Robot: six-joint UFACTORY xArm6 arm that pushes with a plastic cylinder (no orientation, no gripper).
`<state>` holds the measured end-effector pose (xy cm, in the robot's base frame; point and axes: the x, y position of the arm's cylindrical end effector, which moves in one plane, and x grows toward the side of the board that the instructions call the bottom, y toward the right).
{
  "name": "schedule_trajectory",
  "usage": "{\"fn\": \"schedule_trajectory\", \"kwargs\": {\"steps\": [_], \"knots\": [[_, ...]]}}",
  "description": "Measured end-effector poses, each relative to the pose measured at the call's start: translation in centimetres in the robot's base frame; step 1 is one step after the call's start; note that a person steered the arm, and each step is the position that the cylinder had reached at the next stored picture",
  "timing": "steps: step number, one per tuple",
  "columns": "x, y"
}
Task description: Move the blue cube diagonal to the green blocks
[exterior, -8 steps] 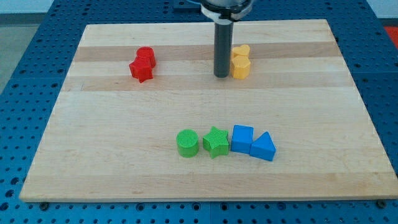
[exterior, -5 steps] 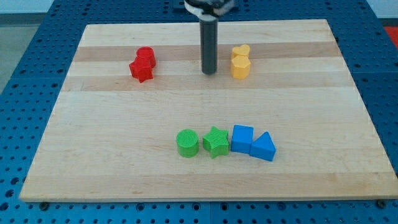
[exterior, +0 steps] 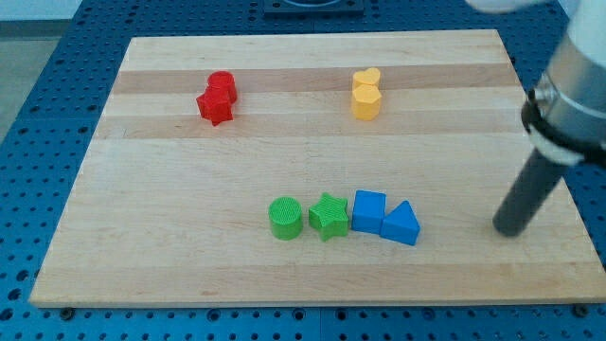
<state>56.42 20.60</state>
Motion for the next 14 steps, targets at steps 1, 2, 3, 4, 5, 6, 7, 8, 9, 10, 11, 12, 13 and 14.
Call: {"fn": "schedule_trajectory", "kwargs": {"steps": [1,2,3,4,5,6,7,8,9,10,11,12,13,14], "knots": [[4.9,-2.8],[5.3,-6.9],[1.9,-12.9],[-1.2,-17.5],[-5.4,-18.7],[-10.0,-18.7],[-9.3,-19.0],[-5.6,-19.4],[-2.8,-19.1],[-2.9,-16.6],[-6.7,-13.9],[-9.2,-13.4],[-7.6,-13.4],[-4.3,-13.2]]}}
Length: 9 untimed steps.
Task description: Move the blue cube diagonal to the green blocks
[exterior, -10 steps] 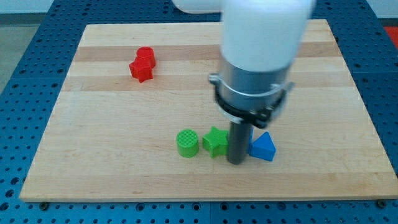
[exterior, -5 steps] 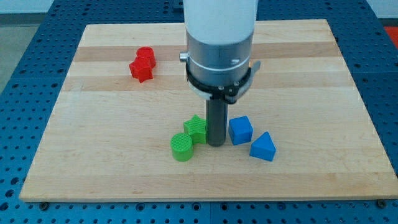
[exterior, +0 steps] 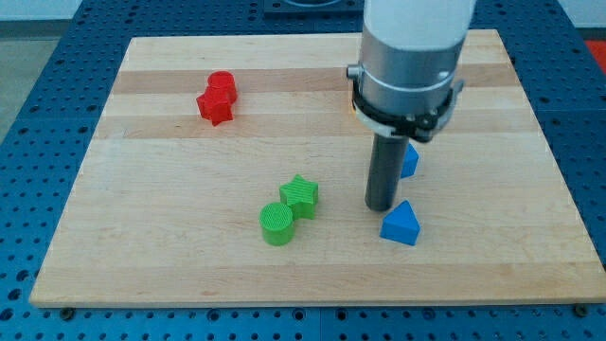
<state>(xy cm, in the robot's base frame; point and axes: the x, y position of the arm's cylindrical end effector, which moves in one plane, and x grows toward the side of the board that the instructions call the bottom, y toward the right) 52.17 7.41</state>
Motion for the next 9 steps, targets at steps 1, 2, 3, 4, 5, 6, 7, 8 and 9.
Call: {"fn": "schedule_trajectory", "kwargs": {"steps": [1,2,3,4,5,6,7,8,9], "knots": [[-1.3,3.1],[-5.0,4.7],[-8.0,1.8],[-8.7,0.6],[-9.1,0.7],[-10.7,0.7],[-10.9,1.5],[-9.3,4.8],[-6.6,11.2]]}}
